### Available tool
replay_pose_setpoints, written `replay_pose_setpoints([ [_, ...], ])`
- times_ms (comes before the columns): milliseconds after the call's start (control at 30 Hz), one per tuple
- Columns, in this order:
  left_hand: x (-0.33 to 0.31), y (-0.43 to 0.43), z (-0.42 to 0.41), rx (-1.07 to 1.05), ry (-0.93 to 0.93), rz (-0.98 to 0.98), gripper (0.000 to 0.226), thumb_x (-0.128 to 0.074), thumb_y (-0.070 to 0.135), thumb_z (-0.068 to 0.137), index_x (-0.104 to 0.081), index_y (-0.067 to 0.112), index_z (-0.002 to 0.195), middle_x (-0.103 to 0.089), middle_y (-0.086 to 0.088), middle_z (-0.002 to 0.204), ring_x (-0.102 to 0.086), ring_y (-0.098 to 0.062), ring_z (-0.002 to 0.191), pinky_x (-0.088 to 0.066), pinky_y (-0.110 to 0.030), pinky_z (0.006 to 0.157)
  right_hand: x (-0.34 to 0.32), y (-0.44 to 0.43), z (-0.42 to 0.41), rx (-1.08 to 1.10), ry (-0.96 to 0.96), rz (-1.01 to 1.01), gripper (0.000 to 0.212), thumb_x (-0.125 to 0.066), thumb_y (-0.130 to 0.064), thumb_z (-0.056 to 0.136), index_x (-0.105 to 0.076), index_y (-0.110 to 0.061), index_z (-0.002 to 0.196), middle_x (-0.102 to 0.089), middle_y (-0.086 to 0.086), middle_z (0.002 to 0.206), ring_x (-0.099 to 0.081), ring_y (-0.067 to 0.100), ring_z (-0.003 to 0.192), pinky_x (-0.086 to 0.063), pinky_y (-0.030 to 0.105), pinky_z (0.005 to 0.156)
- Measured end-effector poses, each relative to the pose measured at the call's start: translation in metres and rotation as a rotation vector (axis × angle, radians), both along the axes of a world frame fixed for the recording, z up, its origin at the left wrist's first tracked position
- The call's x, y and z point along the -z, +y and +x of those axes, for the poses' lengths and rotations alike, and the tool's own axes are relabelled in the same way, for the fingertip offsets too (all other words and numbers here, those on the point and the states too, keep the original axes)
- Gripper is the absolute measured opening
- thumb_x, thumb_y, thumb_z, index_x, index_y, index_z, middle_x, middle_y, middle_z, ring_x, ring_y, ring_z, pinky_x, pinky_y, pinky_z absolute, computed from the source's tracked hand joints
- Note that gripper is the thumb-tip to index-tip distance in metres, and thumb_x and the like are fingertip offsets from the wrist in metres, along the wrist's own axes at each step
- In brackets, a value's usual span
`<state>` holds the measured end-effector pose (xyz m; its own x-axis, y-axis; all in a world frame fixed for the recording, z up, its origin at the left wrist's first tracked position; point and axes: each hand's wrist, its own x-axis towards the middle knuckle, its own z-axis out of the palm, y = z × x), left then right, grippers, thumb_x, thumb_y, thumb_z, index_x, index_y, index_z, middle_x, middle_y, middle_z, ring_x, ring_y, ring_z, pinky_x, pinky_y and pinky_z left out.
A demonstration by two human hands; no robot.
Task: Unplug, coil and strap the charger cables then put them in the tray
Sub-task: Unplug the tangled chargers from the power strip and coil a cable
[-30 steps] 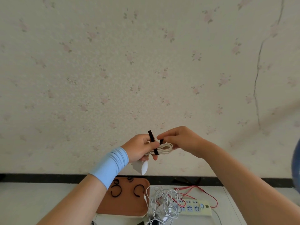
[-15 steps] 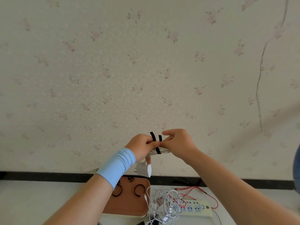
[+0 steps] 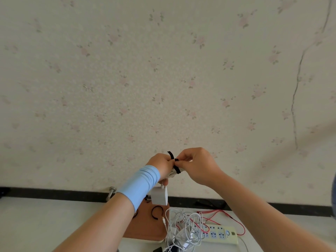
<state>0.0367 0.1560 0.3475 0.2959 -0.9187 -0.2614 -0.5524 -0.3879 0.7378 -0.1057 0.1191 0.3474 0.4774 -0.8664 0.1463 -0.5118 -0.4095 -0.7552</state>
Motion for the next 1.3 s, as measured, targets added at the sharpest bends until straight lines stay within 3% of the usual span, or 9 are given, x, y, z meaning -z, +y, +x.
replay_pose_setpoints([
  [100, -0.001, 0.0, 0.001, 0.004, -0.039, 0.003, 0.028, -0.042, 0.016, 0.098, -0.054, 0.012, 0.074, -0.063, -0.009, 0.076, -0.046, -0.013, 0.028, -0.042, -0.023, 0.046, -0.001, 0.002, 0.0, -0.017, -0.012, 0.032, 0.017, -0.075, -0.019, 0.088, -0.073, -0.026, 0.073, -0.072, -0.004, 0.076, -0.062, 0.011, 0.067, -0.049, 0.021, 0.063],
  [233, -0.002, -0.002, 0.003, -0.048, -0.036, 0.019, 0.031, -0.045, 0.026, 0.099, -0.052, 0.012, 0.072, -0.063, -0.013, 0.072, -0.05, -0.018, 0.038, -0.043, -0.025, 0.053, 0.004, 0.003, 0.0, -0.084, 0.051, -0.166, 0.009, -0.074, -0.016, 0.088, -0.072, -0.023, 0.082, -0.068, -0.009, 0.088, -0.063, 0.013, 0.085, -0.053, 0.028, 0.078],
  [333, -0.002, -0.002, 0.006, -0.129, 0.049, -0.006, 0.035, -0.047, 0.032, 0.1, -0.052, 0.01, 0.073, -0.059, -0.008, 0.055, -0.05, -0.02, 0.038, -0.043, -0.024, 0.051, 0.008, -0.004, -0.004, -0.208, 0.037, -0.322, 0.004, -0.075, -0.013, 0.088, -0.075, -0.017, 0.089, -0.066, -0.01, 0.089, -0.061, 0.005, 0.085, -0.048, 0.017, 0.078],
  [400, -0.003, -0.001, 0.008, -0.179, 0.111, -0.059, 0.032, -0.048, 0.032, 0.1, -0.056, 0.009, 0.079, -0.056, -0.006, 0.052, -0.052, -0.021, 0.037, -0.043, -0.024, 0.047, 0.006, -0.005, -0.006, -0.229, 0.022, -0.299, 0.003, -0.075, -0.019, 0.09, -0.078, -0.019, 0.092, -0.069, -0.012, 0.091, -0.063, 0.001, 0.087, -0.046, 0.01, 0.078],
  [567, -0.001, 0.005, 0.011, -0.156, 0.12, -0.146, 0.033, -0.047, 0.034, 0.101, -0.06, 0.008, 0.087, -0.059, -0.009, 0.061, -0.051, -0.021, 0.035, -0.041, -0.023, 0.041, 0.002, -0.006, -0.004, -0.192, -0.007, -0.164, 0.011, -0.074, -0.03, 0.091, -0.081, -0.023, 0.084, -0.074, -0.011, 0.088, -0.067, 0.005, 0.084, -0.054, 0.025, 0.078],
  [767, -0.002, 0.009, 0.007, -0.091, 0.077, -0.252, 0.036, -0.048, 0.033, 0.101, -0.059, 0.007, 0.079, -0.061, -0.011, 0.069, -0.056, -0.022, 0.047, -0.047, -0.028, 0.051, 0.0, -0.009, -0.01, -0.127, -0.04, -0.101, 0.016, -0.087, -0.02, 0.078, -0.076, -0.024, 0.089, -0.072, -0.014, 0.085, -0.064, -0.007, 0.077, -0.047, 0.008, 0.068],
  [967, -0.003, 0.015, 0.013, -0.002, 0.057, -0.231, 0.037, -0.05, 0.033, 0.101, -0.062, 0.004, 0.081, -0.065, -0.005, 0.066, -0.06, -0.005, 0.042, -0.045, -0.011, 0.047, -0.003, -0.011, -0.017, -0.282, 0.247, -0.558, 0.016, -0.078, -0.032, 0.086, -0.075, -0.017, 0.089, -0.07, -0.007, 0.079, -0.057, 0.009, 0.066, -0.042, 0.016, 0.057],
  [1133, -0.005, 0.018, 0.01, -0.036, 0.215, -0.29, 0.027, -0.056, 0.031, 0.098, -0.075, 0.014, 0.088, -0.074, -0.008, 0.088, -0.068, -0.018, 0.073, -0.056, -0.02, 0.062, 0.004, -0.02, -0.016, -0.345, 0.106, -0.939, 0.023, -0.085, -0.015, 0.076, -0.063, -0.012, 0.073, -0.058, -0.002, 0.066, -0.051, 0.017, 0.055, -0.043, 0.027, 0.047],
  [1300, -0.003, 0.017, 0.014, 0.007, 0.193, -0.27, 0.038, -0.055, 0.035, 0.098, -0.071, 0.003, 0.086, -0.069, -0.014, 0.079, -0.065, -0.026, 0.065, -0.059, -0.038, 0.08, 0.008, -0.02, -0.015, -0.319, 0.063, -0.911, 0.023, -0.087, -0.018, 0.075, -0.065, -0.016, 0.08, -0.061, -0.006, 0.077, -0.055, 0.015, 0.065, -0.048, 0.031, 0.053],
])
